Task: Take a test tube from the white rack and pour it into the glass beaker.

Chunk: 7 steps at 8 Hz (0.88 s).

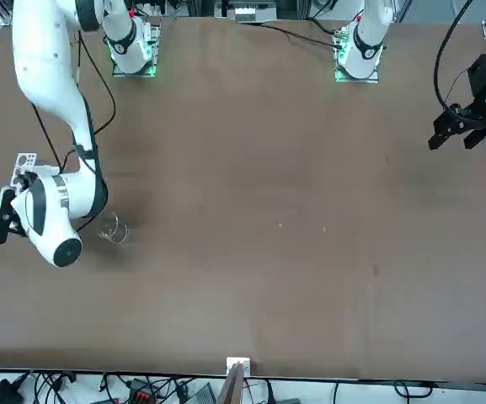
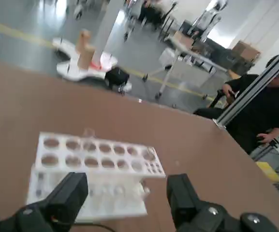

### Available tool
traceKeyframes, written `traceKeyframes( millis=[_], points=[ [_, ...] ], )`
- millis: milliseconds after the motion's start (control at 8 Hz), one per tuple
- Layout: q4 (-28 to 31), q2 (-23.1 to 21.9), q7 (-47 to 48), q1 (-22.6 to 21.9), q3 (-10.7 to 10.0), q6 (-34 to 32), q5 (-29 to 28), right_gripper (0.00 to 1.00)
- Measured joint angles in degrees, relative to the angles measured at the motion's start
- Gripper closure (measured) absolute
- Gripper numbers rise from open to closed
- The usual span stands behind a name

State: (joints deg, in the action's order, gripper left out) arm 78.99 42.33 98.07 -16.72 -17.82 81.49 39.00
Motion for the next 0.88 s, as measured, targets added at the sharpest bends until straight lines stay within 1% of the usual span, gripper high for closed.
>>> traceKeyframes(
  millis=[375,500,625,875],
  points=[
    [-0.64,-6.25,-18.99,-3.79,0.08,-3.15,-12.55,0.0],
    [-3.28,-8.07,-26.43,-4.36,0.1,-5.4,-16.66,0.0],
    [-7.19,-9.49,-34.78,-4.47,0.1,-8.68,-20.38,0.0],
    [-13.32,-11.04,-49.59,-4.29,0.01,-12.85,-26.32,0.0]
  ],
)
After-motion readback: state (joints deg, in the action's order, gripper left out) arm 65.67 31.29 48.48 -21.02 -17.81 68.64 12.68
